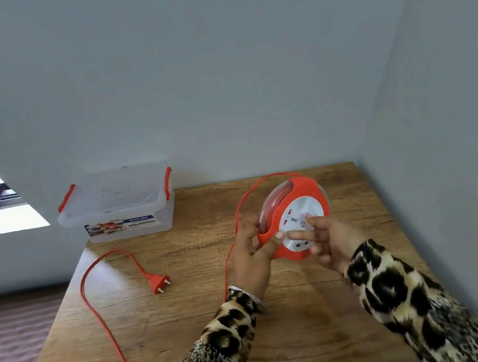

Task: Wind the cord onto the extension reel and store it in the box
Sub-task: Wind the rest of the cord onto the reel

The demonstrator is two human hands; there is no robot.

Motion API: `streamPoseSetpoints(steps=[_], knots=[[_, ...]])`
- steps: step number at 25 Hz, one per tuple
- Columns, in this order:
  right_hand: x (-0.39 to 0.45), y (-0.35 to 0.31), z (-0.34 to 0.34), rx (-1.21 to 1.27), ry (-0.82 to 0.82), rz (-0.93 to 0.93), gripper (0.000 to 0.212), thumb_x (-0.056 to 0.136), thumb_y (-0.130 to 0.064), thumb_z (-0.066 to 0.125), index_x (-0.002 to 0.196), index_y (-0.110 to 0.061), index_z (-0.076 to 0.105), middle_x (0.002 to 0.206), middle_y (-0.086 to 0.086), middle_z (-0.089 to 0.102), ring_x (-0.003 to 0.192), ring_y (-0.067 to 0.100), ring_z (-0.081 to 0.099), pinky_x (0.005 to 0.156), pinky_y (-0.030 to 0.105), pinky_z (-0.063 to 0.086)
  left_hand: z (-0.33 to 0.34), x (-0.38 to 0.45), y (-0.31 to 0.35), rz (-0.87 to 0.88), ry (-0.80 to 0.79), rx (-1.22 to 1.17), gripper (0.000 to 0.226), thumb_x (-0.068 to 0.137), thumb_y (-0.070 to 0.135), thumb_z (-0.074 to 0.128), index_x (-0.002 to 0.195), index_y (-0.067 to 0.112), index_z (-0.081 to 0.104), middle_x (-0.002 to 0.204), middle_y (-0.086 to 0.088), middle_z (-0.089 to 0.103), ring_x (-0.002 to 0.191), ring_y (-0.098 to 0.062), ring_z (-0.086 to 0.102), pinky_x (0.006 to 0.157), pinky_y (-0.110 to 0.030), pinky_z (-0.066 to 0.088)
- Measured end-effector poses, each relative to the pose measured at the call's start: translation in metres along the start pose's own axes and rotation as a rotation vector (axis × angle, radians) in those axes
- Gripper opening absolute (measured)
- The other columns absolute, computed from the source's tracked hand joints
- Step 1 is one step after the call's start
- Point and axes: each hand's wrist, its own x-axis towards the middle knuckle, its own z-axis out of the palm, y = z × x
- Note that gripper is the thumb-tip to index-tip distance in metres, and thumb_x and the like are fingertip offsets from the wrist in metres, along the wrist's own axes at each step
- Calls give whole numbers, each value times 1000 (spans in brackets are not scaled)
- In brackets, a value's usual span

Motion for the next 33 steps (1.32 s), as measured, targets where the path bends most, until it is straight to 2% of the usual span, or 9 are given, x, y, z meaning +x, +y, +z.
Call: streamPoseSetpoints(steps=[3,4,6,10,12,15,23,27,33], knots=[[-1,-1,-27,-1010,202,-811,41,83,-28,64,120,-21,48,102,-1,67,73,15,63,61,29,52,-20,14,12,-163,-3,43,32,81,11,71,110,24,68,117,-2,69,95,-22,71,67,-38,61],[-2,-2,-32,-1310,138,-1112,43,81,-25,65,121,-24,50,112,2,63,84,19,63,65,31,53,-26,18,17,-214,-35,77,32,81,14,71,111,21,67,113,-8,70,89,-24,72,61,-37,60],[-3,-8,-33,-1728,-109,-1431,52,70,-22,75,118,-28,58,122,12,59,89,28,66,60,35,56,-34,26,28,-303,-129,130,29,80,19,71,109,20,69,104,-10,73,81,-24,73,57,-35,57],[-4,-20,-27,-2140,-246,-1446,66,58,-37,82,119,-39,58,117,16,62,76,25,69,50,30,53,-40,36,39,-399,-305,266,27,77,24,73,104,21,72,95,-8,75,77,-23,72,55,-32,56],[-4,-18,-23,-2216,-256,-1338,72,72,-42,72,135,-42,36,123,21,54,85,31,65,55,33,52,-41,36,41,-435,-356,288,24,79,24,72,103,21,72,96,-9,76,79,-25,73,55,-32,57],[4,-2,-20,-2233,-259,-1146,73,92,-33,49,137,-43,-8,129,28,40,94,38,58,59,36,41,-39,32,40,-446,-357,268,26,80,22,71,107,19,71,101,-12,75,84,-28,73,57,-33,58],[29,3,-26,-2151,-93,-1023,74,89,-50,47,136,-47,-10,129,20,49,88,32,65,63,34,49,-16,23,35,-265,-137,243,31,78,13,73,107,24,69,111,-8,70,93,-28,71,77,-47,60],[31,14,-20,-1643,176,-1009,62,84,-55,44,139,-45,17,103,1,67,76,20,65,59,29,52,-5,20,31,-67,-52,230,31,77,9,74,102,27,70,119,-5,62,104,-26,65,85,-48,57],[34,36,-7,-958,248,-757,60,71,-48,69,123,-47,41,90,4,68,80,23,64,68,31,53,2,23,24,124,0,430,32,74,27,74,105,26,68,114,11,57,103,-9,61,89,-44,54]])
